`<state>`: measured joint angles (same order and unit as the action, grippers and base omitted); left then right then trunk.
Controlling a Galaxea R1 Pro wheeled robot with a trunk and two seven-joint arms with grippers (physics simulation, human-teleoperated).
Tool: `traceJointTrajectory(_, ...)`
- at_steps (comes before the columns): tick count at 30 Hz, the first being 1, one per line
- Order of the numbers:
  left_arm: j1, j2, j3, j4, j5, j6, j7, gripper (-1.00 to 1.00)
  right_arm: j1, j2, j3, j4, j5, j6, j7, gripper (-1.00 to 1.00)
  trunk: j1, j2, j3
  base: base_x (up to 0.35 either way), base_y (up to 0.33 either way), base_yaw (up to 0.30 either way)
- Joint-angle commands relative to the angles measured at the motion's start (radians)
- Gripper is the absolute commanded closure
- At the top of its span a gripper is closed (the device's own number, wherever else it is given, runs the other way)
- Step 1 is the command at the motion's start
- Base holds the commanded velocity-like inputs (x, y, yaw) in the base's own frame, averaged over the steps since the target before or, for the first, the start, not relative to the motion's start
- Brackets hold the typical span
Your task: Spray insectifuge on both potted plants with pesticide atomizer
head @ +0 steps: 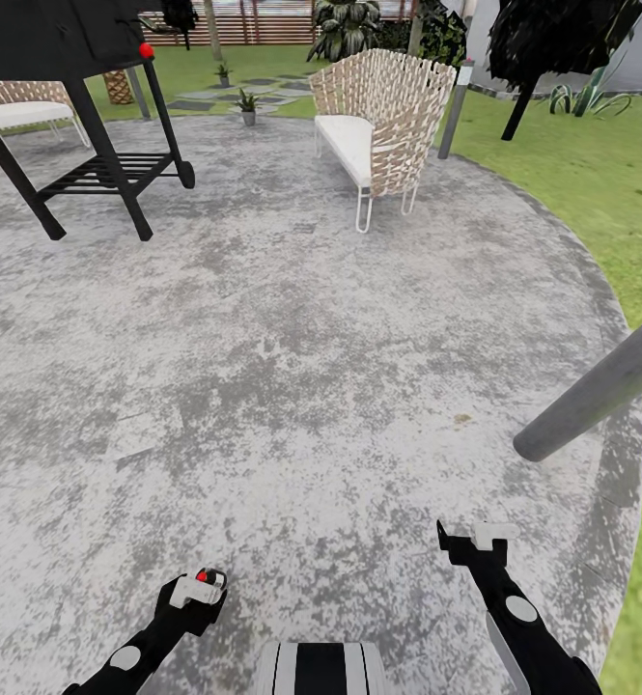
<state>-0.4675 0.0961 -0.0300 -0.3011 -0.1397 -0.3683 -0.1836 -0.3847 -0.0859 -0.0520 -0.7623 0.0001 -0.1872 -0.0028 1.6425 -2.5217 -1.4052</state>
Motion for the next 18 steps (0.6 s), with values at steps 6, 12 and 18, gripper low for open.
traceJointTrajectory(6,-0.001,0.001,-0.003,0.0,-0.005,-0.004,0.003,-1.0,0.0,0.0,0.0,0.003,0.001,-0.003,0.0,-1.0,0.0,0.0,-0.001,0.0,0.0,0.0)
traceJointTrajectory(12,-0.001,0.001,-0.007,-0.001,-0.004,-0.004,0.002,-1.0,0.0,0.0,0.0,0.004,0.001,-0.003,0.0,-1.0,0.0,0.0,-0.001,0.0,0.0,0.0)
traceJointTrajectory(18,-0.001,0.001,-0.008,-0.001,-0.003,-0.004,0.002,-1.0,0.0,0.0,0.0,0.004,0.001,-0.003,0.0,-1.0,0.0,0.0,0.0,0.0,0.0,-0.007)
